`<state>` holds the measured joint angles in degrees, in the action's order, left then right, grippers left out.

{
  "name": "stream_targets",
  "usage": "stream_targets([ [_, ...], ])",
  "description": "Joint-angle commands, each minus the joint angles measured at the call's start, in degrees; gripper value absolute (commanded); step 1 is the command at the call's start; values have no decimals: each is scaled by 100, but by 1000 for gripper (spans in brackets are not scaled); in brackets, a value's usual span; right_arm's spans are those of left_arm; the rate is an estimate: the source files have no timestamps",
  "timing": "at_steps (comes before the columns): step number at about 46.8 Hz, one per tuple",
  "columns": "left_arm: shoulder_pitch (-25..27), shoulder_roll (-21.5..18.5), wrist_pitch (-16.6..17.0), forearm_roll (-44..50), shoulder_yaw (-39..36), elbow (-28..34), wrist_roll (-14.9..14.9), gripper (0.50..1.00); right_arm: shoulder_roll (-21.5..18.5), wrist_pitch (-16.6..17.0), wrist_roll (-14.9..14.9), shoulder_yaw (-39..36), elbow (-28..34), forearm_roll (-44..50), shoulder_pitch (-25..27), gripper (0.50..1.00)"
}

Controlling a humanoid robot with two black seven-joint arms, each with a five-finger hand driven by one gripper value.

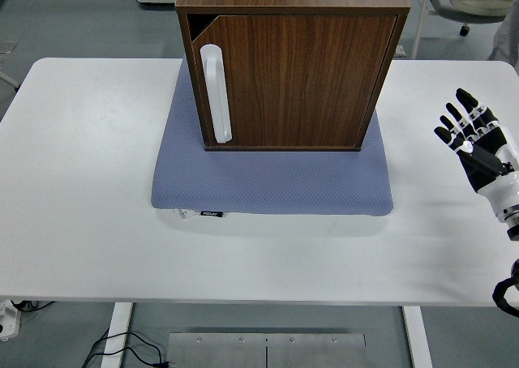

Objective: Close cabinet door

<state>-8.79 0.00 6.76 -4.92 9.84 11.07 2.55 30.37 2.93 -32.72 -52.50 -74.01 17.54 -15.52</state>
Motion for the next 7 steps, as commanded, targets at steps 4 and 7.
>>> stream_targets([
  [4,0,0,1,0,0,0,0,1000,-101,76,-24,-14,-8,-14,93,1000],
  [7,0,0,1,8,0,0,0,1000,-136,85,-42,-40,-8,-14,128,1000],
])
